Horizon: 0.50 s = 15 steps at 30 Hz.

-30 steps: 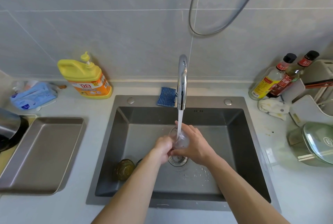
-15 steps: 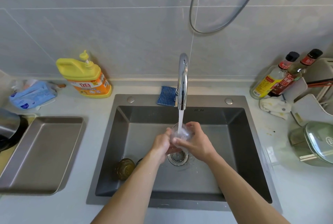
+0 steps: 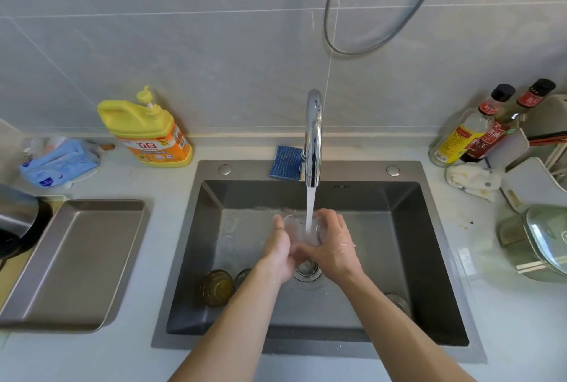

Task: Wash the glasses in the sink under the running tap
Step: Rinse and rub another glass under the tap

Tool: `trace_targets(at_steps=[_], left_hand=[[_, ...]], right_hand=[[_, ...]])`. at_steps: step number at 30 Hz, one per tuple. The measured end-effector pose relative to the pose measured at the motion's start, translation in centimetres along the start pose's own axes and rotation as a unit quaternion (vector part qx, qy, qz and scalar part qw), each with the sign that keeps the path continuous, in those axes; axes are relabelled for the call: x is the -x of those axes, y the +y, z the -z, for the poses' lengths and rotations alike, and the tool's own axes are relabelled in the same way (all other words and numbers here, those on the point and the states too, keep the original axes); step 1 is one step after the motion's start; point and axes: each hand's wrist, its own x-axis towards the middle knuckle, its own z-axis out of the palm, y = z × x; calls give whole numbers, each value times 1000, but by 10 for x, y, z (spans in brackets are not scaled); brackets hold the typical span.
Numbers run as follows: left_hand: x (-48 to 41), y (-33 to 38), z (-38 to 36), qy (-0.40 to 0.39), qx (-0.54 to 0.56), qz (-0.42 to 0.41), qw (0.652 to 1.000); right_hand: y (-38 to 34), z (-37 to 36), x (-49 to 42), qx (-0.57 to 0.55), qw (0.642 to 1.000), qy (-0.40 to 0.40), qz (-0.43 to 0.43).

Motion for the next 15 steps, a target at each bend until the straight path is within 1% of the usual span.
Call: trace_targets(at_steps=[2, 3, 5, 7, 9, 13, 14, 15], left_hand=[[0, -6, -6, -3, -89, -54, 995], [-1, -9, -8, -7, -122, -83, 989], [-1, -13, -10, -37, -139, -104, 984], [-2, -15, -7, -80, -150, -101, 980], [-5, -15, 1, -100, -125, -80, 984], [-4, -9, 8, -93, -10, -8, 996], [-2, -7, 9, -97, 17, 6, 995], [1, -6, 9, -97, 30, 16, 995]], right_hand=[[-6, -3, 0, 26, 999, 18, 16], [-10, -3, 0, 50, 998, 14, 19], [-15, -2, 0, 89, 996, -3, 23], [-15, 1, -1, 87, 996, -15, 31], [-14, 6, -3, 38, 998, -41, 8], [-5, 10, -4, -20, 997, -71, -13], [-1, 9, -4, -47, 995, -86, -8], [1, 11, -2, -89, 990, -104, -21]])
